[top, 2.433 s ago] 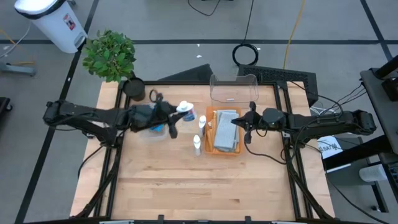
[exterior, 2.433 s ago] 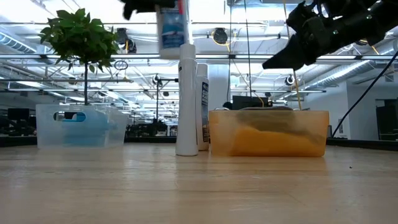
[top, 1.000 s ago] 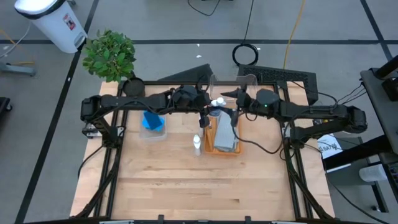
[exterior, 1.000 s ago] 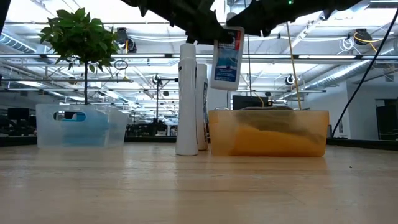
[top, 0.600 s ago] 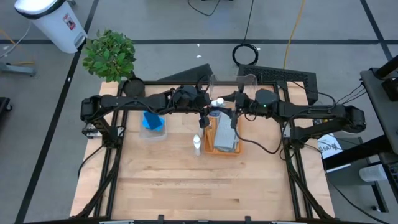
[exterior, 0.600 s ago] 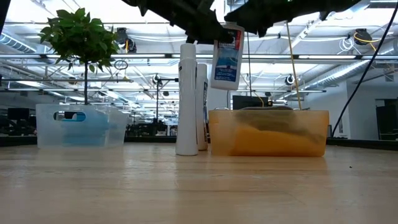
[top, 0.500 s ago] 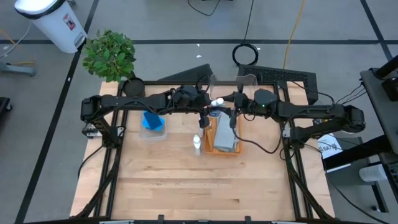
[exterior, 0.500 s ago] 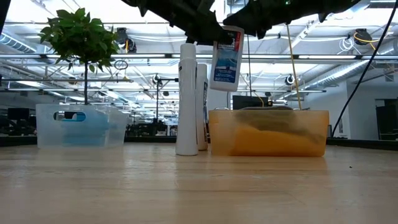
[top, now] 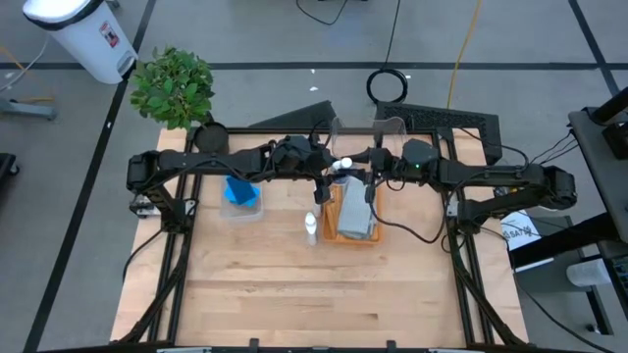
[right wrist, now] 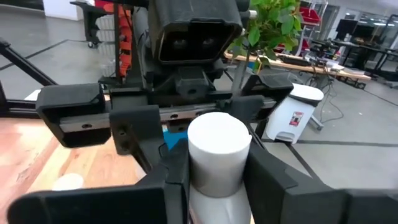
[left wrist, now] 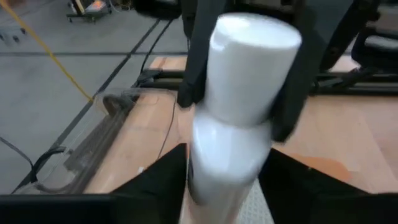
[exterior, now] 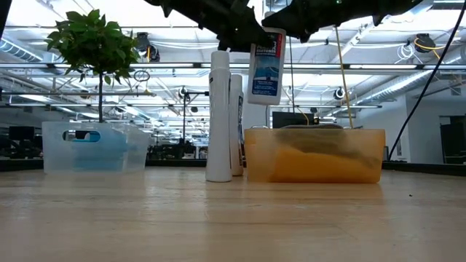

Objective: Pick & Place Kitchen Items
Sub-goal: Put the white plastic restorer bottle into the transparent bin

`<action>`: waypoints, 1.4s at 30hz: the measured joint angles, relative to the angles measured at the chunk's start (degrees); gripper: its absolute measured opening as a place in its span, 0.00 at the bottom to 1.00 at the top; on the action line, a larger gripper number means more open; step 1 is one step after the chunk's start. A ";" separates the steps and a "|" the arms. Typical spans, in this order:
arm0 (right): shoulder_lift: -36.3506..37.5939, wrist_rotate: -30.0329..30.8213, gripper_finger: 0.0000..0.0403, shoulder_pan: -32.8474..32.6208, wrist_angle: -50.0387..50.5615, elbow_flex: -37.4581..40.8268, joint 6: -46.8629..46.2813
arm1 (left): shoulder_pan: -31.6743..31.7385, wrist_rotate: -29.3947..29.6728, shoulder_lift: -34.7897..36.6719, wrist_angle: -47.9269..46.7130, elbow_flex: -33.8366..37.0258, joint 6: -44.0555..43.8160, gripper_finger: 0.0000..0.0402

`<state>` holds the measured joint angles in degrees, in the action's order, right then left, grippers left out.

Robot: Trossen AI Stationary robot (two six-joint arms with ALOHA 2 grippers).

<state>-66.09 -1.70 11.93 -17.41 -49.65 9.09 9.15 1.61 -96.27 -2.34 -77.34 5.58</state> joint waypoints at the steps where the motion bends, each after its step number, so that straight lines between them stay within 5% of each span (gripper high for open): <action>1: 0.05 -0.09 0.21 0.31 -0.21 0.00 0.01 | -0.10 -0.07 0.00 0.56 0.00 0.21 0.50; 14: 4.57 -0.36 0.21 5.99 4.94 0.00 -1.10 | -0.16 3.61 0.00 2.97 -0.02 1.85 0.70; 31: 7.70 0.56 0.21 21.71 13.89 0.07 -3.97 | -0.23 7.45 0.00 2.92 -0.02 1.79 0.68; 42: 7.67 0.49 0.21 34.03 5.12 9.53 -7.60 | -0.23 7.48 -0.01 2.95 -0.02 1.69 0.68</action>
<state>-58.42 -1.22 45.96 -12.29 -40.12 1.49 8.93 9.08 -96.28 0.60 -77.36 7.27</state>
